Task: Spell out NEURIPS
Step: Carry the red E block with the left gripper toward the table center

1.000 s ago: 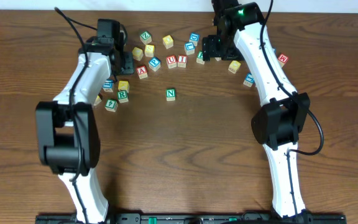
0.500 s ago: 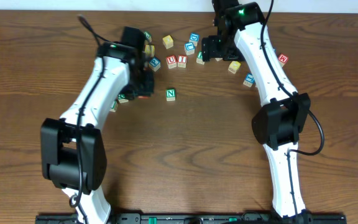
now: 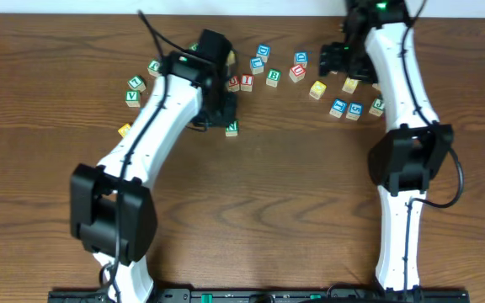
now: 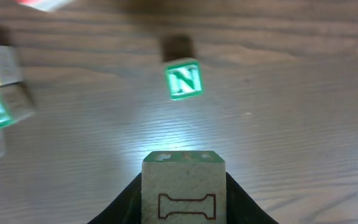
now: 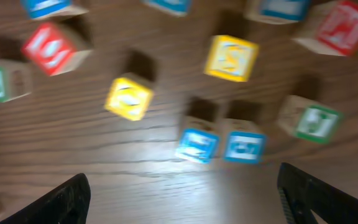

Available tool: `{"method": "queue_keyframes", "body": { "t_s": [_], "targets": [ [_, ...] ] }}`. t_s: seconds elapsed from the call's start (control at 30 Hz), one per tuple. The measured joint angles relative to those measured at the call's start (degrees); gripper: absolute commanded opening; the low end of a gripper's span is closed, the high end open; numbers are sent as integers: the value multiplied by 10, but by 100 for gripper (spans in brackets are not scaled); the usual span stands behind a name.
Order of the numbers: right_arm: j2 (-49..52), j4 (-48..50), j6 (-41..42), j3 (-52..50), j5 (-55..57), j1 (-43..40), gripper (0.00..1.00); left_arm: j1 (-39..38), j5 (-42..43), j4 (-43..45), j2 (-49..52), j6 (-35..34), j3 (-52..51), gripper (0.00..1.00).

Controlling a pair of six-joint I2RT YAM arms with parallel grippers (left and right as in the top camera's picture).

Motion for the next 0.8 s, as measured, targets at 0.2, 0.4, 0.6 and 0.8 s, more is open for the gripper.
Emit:
{"method": "queue_keyframes", "body": {
  "t_s": [0.2, 0.4, 0.6, 0.8],
  "targets": [
    [0, -15, -2, 0, -1, -33, 90, -54, 2, -15, 94, -5, 37, 31],
    [0, -21, -2, 0, -1, -37, 90, -95, 2, -43, 168, -9, 91, 31],
    [-1, -21, -4, 0, -1, -37, 91, -97, 8, -68, 222, -14, 96, 31],
    [-1, -22, -4, 0, -1, -37, 91, -97, 13, -73, 223, -15, 97, 31]
  ]
}}
